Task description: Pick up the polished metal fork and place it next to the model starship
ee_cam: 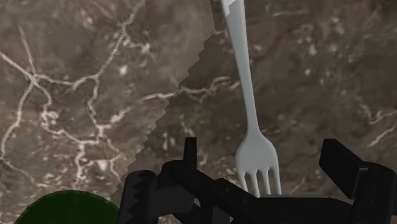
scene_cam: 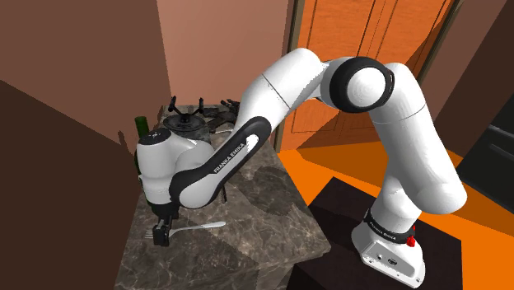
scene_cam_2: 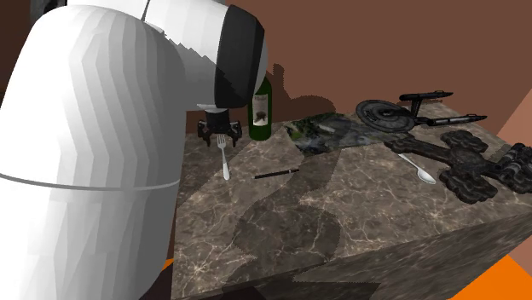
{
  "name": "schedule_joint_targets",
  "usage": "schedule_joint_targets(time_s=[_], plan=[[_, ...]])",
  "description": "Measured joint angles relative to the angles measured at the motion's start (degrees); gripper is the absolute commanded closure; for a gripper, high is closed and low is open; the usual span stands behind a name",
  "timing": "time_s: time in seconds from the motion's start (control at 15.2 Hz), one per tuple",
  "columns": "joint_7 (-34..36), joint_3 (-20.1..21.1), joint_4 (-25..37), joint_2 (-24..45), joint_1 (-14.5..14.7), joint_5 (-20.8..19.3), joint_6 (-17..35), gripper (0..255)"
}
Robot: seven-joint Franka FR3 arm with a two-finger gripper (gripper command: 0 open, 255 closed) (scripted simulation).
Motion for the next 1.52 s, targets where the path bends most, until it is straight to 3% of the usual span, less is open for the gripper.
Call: schedule_joint_targets(time_s=[0.07,0.79,1.52], plan=[[0.0,0.0,0.0,0.0,0.0,0.0,0.0,255],[-0.11,-0.03,0.27,-0.18,-0.13,0.03,-0.29,255],[-1.19,1.68,0.42,-5.36,-1.15,2.1,-5.63,255]])
